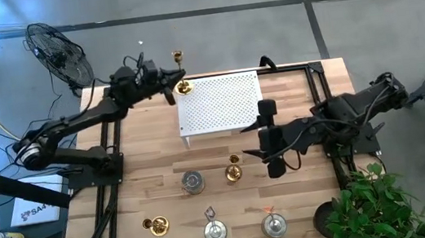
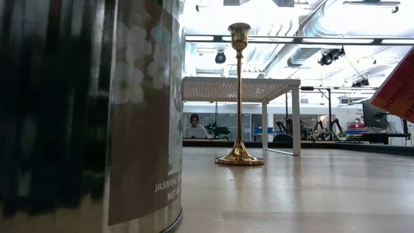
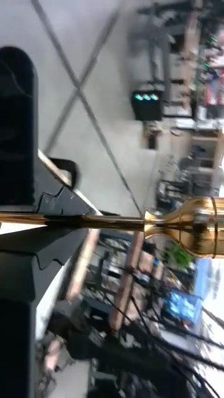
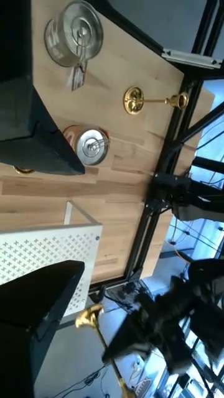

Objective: Pick & Place candle stick holders
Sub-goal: Put the middle right gold candle holder on the shelf

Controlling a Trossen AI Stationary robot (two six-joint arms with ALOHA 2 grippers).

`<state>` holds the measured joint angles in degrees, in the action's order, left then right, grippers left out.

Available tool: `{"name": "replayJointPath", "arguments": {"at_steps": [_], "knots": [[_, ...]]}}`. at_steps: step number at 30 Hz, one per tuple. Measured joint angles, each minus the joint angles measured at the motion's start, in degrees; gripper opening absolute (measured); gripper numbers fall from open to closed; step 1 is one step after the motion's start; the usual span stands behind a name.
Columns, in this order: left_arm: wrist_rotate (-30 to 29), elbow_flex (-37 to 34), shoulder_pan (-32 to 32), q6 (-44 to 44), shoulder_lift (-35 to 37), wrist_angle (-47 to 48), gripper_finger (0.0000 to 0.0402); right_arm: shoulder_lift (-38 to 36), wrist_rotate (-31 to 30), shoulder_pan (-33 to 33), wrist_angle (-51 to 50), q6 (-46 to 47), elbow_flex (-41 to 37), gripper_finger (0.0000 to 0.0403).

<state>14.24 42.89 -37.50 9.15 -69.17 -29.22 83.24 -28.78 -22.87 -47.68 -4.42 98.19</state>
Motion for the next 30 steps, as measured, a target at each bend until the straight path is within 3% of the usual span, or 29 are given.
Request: {"name": "replayJointPath", "arguments": {"at_steps": [10,30], "knots": [[-3.39,-0.45,3.81,-2.77,-7.89,-8.00,0.0010,0.02,-0.43,0.00,3.88,-0.33,-3.85,0.0232],[-10.05,-0.35,3.87,-4.42,-10.22,-3.23,0.0010,0.04,0.07,0.00,5.60,-0.55,-4.63,0.0232]]}}
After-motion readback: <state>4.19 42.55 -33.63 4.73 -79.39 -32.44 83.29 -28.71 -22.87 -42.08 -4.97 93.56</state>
